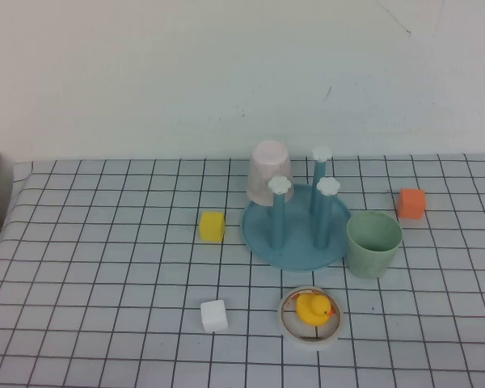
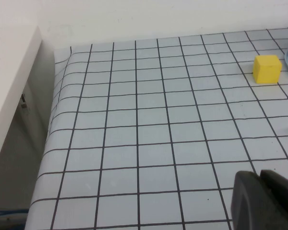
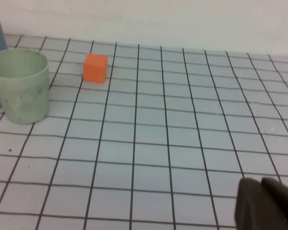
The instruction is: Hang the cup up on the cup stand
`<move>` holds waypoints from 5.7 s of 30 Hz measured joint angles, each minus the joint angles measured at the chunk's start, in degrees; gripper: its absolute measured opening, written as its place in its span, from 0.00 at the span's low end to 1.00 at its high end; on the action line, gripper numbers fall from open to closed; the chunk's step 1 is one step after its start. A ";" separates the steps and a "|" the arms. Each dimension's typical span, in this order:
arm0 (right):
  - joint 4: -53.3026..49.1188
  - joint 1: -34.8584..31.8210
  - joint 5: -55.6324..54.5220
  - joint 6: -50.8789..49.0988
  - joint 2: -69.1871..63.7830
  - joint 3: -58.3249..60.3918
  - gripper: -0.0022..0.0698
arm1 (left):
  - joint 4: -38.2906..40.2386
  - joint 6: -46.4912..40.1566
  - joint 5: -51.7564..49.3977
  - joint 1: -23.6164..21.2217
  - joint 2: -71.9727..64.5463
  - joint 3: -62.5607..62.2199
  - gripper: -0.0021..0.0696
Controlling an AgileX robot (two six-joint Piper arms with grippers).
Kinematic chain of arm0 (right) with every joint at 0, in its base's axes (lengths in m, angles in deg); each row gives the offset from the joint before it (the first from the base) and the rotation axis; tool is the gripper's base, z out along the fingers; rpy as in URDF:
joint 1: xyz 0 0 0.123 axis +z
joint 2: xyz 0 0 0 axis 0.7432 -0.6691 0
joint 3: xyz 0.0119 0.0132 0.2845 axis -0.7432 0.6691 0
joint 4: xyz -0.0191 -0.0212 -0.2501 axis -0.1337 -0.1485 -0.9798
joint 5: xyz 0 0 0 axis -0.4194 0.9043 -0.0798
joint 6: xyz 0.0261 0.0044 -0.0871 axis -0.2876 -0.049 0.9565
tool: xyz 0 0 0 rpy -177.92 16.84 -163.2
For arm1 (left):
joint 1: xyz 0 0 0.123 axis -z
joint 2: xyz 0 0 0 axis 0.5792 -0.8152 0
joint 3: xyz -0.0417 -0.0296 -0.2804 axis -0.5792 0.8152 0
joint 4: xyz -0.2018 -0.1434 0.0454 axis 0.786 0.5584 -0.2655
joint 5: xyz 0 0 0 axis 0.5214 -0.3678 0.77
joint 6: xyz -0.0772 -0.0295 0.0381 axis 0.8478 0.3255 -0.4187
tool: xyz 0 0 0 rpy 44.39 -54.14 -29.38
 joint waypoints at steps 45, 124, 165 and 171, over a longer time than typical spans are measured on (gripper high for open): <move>-5.12 0.00 -23.31 0.00 0.00 0.53 0.03 | -15.25 -0.79 38.03 0.00 0.00 0.61 0.03; 19.68 18.46 24.44 39.57 -105.18 -80.25 0.42 | 12.87 -6.64 -12.91 0.00 -40.45 -28.74 0.03; 2.36 18.37 37.97 20.89 -114.16 -105.77 0.05 | 18.03 -7.92 -2.98 0.00 -40.45 -28.06 0.03; 7.73 18.37 32.86 22.45 -97.93 -105.58 0.05 | 30.83 -7.92 4.73 0.00 -40.45 -28.06 0.03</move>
